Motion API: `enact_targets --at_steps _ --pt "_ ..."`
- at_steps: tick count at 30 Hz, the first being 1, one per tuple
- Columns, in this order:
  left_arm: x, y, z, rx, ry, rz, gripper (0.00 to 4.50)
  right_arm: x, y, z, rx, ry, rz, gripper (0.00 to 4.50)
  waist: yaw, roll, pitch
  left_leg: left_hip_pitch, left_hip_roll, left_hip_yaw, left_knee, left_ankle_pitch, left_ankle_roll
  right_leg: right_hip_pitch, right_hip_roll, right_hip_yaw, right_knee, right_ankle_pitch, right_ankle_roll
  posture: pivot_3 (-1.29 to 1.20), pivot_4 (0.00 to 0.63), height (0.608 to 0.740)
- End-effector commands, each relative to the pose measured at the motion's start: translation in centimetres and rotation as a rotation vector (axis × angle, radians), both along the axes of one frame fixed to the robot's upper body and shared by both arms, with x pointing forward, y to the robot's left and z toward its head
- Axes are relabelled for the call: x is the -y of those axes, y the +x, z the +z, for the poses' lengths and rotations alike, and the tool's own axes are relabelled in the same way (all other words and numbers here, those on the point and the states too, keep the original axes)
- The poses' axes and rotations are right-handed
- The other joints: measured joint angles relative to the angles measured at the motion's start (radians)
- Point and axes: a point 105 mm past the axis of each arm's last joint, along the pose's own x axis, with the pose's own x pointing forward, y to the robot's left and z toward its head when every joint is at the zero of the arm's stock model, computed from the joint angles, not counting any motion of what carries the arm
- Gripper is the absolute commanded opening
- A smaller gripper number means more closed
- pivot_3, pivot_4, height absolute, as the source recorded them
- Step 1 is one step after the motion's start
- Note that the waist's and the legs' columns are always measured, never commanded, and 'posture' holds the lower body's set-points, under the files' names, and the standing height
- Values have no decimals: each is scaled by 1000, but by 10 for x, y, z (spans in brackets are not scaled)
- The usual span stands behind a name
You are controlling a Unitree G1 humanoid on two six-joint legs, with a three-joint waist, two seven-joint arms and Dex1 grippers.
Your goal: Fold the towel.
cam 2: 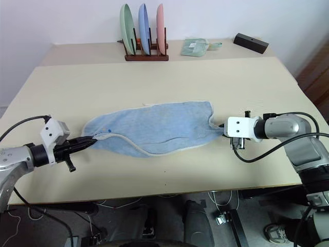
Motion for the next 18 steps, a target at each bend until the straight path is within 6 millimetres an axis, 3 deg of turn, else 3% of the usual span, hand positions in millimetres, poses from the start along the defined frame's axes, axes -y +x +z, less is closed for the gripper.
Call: enact_targets --at_steps 1,10,18 --pt "5 -3 8 27 -19 -8 0 -6 -1 12 108 -17 47 2910 0 0 0 0 0 0 0 0 0 0 0 0 0 0 0 0 150 737" --pt "11 -3 6 24 -35 -17 0 -22 -12 14 328 -25 163 2910 1 0 0 0 0 0 2 0 0 1 1 0 0 0 0 0 150 737" --pt "14 0 7 26 -38 -28 0 -7 -20 4 436 -50 151 2910 1 0 0 0 0 -1 3 0 0 2 1 0 0 0 0 0 150 737"
